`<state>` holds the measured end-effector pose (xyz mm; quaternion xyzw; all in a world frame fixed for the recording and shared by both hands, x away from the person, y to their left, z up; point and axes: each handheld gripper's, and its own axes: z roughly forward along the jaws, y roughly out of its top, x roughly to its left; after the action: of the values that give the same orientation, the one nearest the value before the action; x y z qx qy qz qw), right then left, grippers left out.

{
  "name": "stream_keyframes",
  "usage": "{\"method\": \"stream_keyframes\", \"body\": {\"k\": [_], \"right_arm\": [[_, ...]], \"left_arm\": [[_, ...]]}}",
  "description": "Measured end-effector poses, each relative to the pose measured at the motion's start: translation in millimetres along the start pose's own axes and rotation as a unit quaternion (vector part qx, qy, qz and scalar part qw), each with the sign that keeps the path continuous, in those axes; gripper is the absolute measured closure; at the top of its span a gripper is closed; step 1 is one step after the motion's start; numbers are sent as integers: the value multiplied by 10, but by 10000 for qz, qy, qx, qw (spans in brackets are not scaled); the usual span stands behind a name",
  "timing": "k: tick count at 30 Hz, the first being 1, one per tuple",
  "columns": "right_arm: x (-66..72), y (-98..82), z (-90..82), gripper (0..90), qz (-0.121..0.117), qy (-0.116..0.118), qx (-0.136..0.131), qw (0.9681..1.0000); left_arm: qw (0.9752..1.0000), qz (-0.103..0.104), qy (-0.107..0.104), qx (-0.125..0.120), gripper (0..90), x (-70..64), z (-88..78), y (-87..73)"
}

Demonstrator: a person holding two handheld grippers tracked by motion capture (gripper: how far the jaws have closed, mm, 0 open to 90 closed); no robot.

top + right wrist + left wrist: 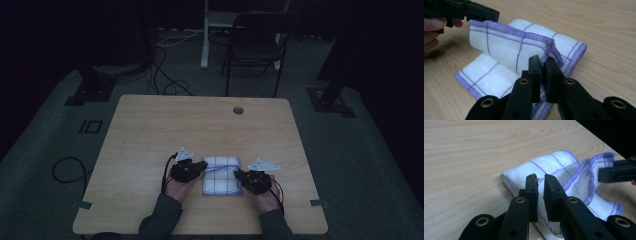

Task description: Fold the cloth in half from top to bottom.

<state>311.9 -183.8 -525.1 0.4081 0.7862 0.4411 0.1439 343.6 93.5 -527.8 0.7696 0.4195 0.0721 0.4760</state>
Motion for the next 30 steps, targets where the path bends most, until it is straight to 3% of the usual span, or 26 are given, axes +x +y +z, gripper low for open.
{"method": "stream_keyframes", "body": {"k": [4,12,22,23,30], "right_arm": [[-21,-30,-33,723,54,-30,29,10000],[-72,-60,-145,622,179,-28,-114,9998],[-187,-77,-254,593,437,-57,-394,9982],[-239,-98,-279,591,552,-123,-446,9974],[-334,-173,-235,587,663,-321,-334,9967]], "left_arm": [[10000,21,-48,15,816,-30,-26,-35],[9999,56,-96,76,809,-78,-95,-155],[9991,284,-93,307,797,-169,-130,-323],[9989,306,-78,335,797,-171,-138,-339],[9984,431,0,360,785,-186,-185,-381]]}}
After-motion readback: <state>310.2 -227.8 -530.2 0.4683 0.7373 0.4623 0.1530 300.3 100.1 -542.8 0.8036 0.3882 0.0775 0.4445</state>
